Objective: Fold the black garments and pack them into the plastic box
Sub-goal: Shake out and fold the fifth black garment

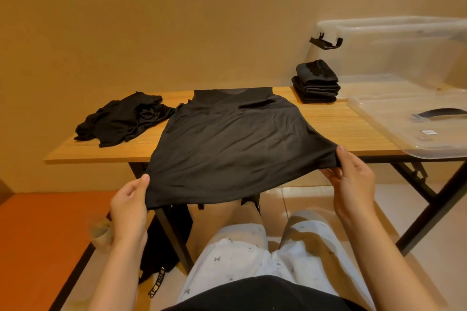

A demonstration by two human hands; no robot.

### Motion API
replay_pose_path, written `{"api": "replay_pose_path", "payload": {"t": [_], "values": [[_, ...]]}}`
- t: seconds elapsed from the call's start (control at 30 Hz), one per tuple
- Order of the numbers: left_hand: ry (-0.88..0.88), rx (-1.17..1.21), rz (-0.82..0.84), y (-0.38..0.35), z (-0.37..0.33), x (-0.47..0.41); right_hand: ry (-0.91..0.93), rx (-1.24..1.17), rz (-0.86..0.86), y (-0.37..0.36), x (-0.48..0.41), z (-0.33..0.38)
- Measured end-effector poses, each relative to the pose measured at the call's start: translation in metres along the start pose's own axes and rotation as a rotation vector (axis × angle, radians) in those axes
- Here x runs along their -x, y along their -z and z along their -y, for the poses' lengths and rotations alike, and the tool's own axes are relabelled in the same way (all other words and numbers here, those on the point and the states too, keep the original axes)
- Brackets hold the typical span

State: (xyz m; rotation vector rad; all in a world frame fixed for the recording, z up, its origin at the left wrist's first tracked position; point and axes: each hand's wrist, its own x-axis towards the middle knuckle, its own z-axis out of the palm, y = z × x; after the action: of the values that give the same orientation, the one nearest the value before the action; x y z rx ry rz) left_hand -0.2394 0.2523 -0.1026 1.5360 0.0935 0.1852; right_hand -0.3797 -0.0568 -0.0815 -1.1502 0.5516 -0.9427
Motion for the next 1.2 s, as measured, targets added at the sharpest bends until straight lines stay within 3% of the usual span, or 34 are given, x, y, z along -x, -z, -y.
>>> {"api": "replay_pose_path", "payload": {"t": [0.23,0.43,0.53,0.7,0.93,1.2], "values": [[-0.050,-0.048,0.042,0.006,-0.020,-0.015,0.017,-0.024,-0.039,0.002,-0.006,0.017],[-0.147,-0.063,0.111,-0.015,-0.088,-0.053,0.059,0.008,-0.029,-0.028,-0.026,0.044],[-0.079,0.042,0.149,-0.032,-0.108,-0.069,0.075,-0.006,-0.021,-0.046,-0.042,0.053],[0.119,0.484,0.226,-0.050,-0.127,-0.098,0.048,-0.063,-0.078,-0.065,-0.077,0.076],[-0.001,0.662,0.252,-0.077,-0.182,-0.144,0.171,-0.138,-0.017,-0.101,-0.119,0.128],[-0.166,0.805,0.284,-0.106,-0.295,-0.172,0.277,-0.363,0.055,-0.153,-0.157,0.219]]}}
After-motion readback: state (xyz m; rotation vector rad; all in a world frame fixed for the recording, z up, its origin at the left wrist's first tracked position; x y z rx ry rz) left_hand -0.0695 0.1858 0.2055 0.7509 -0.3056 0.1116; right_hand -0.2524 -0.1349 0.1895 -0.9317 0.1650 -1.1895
